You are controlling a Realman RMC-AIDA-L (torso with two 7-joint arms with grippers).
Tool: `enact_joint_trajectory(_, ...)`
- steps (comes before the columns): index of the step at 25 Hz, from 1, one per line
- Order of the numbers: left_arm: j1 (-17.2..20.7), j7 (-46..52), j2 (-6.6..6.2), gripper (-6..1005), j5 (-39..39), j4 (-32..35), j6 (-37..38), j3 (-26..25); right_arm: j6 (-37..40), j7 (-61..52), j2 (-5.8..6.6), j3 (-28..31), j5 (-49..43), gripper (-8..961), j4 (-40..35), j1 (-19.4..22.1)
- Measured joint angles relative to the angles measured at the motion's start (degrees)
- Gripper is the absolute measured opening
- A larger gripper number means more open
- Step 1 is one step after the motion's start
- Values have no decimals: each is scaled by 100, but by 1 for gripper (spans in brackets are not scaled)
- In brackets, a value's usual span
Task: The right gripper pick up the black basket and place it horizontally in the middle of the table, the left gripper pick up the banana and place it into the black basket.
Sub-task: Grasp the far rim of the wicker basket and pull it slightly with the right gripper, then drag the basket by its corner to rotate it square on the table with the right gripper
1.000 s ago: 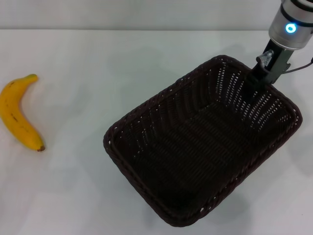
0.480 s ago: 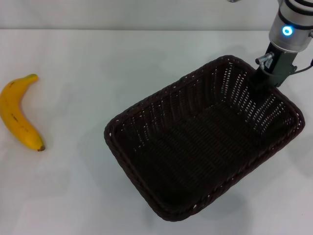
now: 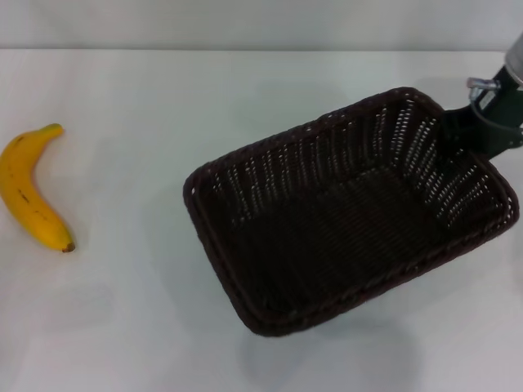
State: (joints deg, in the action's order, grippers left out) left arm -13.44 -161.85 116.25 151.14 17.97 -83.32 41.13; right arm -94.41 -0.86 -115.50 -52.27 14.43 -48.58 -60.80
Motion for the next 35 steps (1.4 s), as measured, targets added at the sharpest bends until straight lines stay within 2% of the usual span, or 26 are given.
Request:
enact_joint_trajectory(4,-79,2,-46,863,-12,8,186,-102,-173,-658,-28,-463,348,202,-469,379)
enact_joint_trajectory(14,-463,5,-303,863,-444,2,503,-85,-696,-2306,-27,-1810,1112,183,-2158,1179)
enact_joint_trajectory(25,-714,29,-451,864,-690,-29,742,-73,-615,-3075,-6,-2764,1347,141,-2537,1555)
enact_joint_trajectory(35,-741,33,-462,864,-712,-18,748,-63,-469,-2687,2,-2755,1557,153,-2542,1646)
